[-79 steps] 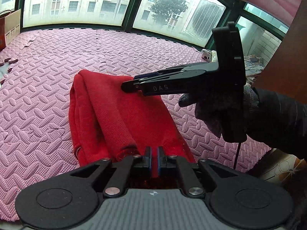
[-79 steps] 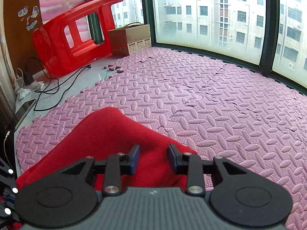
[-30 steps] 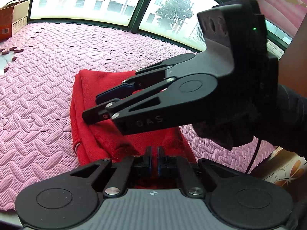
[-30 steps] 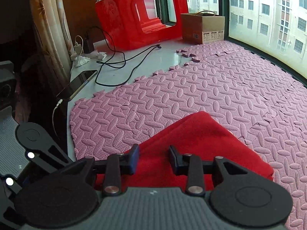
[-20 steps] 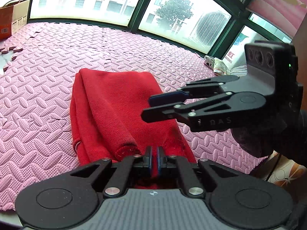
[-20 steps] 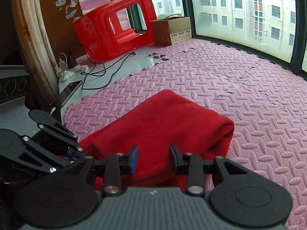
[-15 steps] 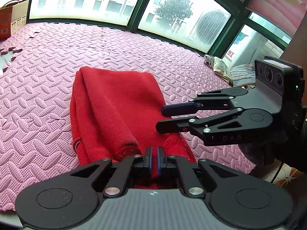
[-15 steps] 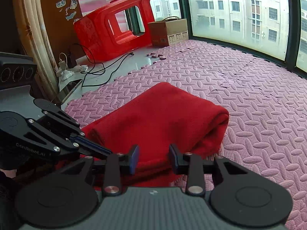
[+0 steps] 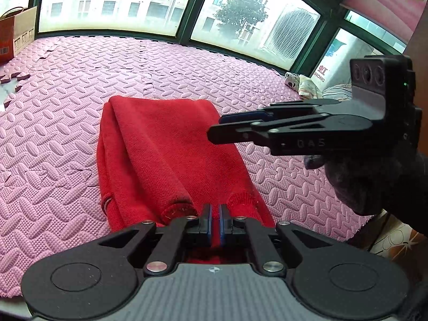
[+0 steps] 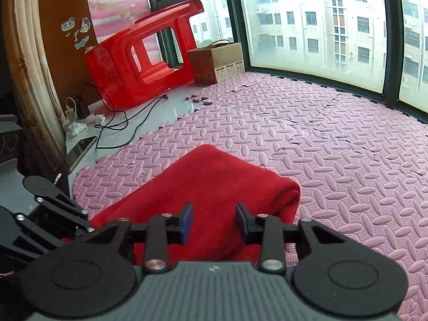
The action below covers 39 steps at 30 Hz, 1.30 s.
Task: Fold clothes
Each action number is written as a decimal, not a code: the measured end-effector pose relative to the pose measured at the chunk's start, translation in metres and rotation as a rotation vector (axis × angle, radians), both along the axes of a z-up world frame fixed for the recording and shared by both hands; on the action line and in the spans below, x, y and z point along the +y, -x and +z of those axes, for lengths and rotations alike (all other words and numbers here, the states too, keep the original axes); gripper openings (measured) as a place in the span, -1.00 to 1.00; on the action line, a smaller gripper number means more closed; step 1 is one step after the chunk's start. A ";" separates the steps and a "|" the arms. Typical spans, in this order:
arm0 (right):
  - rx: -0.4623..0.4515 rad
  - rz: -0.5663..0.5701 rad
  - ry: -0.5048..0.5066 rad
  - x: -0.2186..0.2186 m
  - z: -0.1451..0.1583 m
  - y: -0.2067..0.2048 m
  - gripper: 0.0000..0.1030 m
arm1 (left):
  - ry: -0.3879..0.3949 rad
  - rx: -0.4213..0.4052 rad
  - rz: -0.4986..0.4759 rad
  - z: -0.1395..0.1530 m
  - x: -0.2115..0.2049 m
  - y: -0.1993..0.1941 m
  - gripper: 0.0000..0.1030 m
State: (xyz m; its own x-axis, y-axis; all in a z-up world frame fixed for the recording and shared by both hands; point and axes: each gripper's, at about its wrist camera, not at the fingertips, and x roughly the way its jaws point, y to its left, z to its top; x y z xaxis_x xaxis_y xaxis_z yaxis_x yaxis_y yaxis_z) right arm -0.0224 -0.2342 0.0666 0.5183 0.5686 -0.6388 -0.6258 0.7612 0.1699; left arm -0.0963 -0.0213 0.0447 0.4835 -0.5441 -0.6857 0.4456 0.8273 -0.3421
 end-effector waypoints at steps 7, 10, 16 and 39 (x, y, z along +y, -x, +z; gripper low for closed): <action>0.001 0.017 0.009 0.000 0.003 -0.009 -0.28 | -0.013 -0.005 0.001 0.000 -0.003 0.001 -0.88; -0.022 -0.027 -0.020 -0.005 0.012 -0.026 -0.05 | -0.022 -0.011 -0.001 0.002 -0.005 0.002 -0.88; 0.120 -0.122 -0.074 -0.015 -0.006 -0.080 0.20 | 0.000 -0.037 0.022 0.019 0.004 0.010 -0.40; 0.334 -0.176 -0.201 -0.040 -0.035 -0.100 0.15 | -0.214 -0.024 -0.120 -0.009 0.026 0.048 0.11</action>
